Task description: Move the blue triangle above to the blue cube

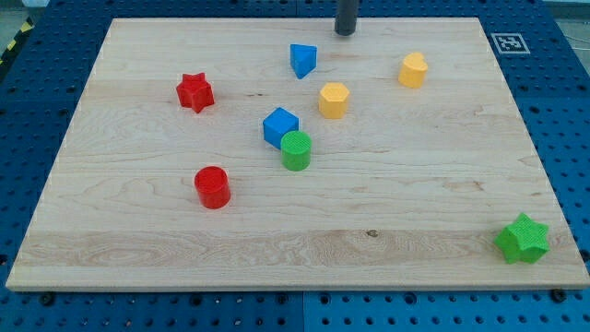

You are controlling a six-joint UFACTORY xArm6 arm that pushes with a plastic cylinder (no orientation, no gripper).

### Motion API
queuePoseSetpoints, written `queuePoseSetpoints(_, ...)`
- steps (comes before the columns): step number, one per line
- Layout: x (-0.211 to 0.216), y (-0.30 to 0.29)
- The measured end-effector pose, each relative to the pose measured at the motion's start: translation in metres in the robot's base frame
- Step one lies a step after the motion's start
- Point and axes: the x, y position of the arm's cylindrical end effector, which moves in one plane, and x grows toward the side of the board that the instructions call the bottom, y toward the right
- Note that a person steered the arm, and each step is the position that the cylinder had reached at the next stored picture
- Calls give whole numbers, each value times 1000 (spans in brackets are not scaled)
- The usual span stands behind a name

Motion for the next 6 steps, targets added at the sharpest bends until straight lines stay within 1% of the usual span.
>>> queuePoseSetpoints(1, 0, -25)
queuePoseSetpoints(3, 40, -49)
queuePoseSetpoints(5, 152, -45)
queuePoseSetpoints(6, 200, -45)
